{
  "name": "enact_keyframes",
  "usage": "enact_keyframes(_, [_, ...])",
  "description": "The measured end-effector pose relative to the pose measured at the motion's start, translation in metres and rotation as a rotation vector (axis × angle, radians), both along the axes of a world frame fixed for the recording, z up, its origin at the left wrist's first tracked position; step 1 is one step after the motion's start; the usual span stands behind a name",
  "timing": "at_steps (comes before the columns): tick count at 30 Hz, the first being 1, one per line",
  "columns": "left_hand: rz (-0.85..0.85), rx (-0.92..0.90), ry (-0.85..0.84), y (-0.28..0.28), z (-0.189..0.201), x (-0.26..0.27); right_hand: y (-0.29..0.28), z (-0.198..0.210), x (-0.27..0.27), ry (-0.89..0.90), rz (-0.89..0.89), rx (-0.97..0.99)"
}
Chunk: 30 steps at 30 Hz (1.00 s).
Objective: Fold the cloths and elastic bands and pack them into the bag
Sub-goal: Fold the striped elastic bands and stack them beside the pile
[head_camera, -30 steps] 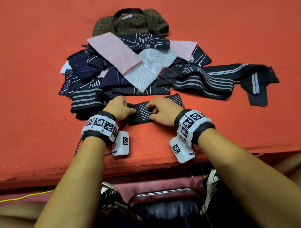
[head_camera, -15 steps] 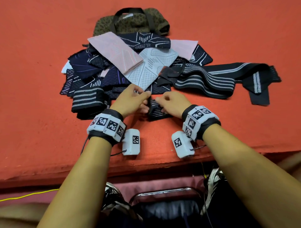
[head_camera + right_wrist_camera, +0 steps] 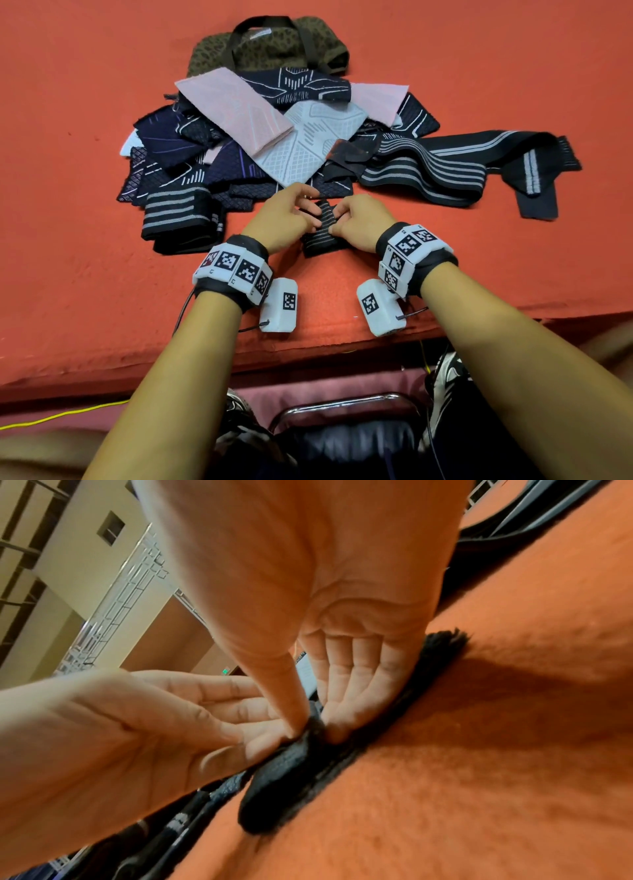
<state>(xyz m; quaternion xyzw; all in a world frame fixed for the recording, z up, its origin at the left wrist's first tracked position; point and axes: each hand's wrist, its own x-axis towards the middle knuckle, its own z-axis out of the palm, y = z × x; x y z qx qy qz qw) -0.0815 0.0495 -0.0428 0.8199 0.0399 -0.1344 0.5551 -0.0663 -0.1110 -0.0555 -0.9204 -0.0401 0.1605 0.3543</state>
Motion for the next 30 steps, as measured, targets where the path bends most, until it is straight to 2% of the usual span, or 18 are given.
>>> enact_keyframes(3, [-0.006,0.105,-0.092,0.004,-0.001,0.000,-0.004,0.009,0.002,0.003,-0.088,0.000])
enact_keyframes(7, [-0.145,0.283,-0.075,-0.002,-0.012,0.000,-0.011,0.019,0.004,0.085,-0.222,0.114])
enact_keyframes(10, [-0.247,0.429,-0.101,-0.006,-0.019,0.001,-0.016,0.021,0.005,0.086,-0.291,0.074])
enact_keyframes(13, [-0.274,0.417,-0.094,-0.011,-0.019,0.003,-0.019,0.024,0.003,0.075,-0.278,-0.020])
enact_keyframes(15, [-0.283,0.393,-0.111,-0.012,-0.019,0.004,-0.022,0.026,0.001,0.061,-0.238,-0.151])
enact_keyframes(21, [-0.325,0.530,-0.166,-0.013,-0.021,0.004,-0.030,0.020,0.001,-0.016,-0.169,-0.410])
enact_keyframes(30, [-0.289,0.505,-0.145,-0.019,-0.028,0.003,-0.029,0.011,0.003,-0.055,-0.116,-0.385])
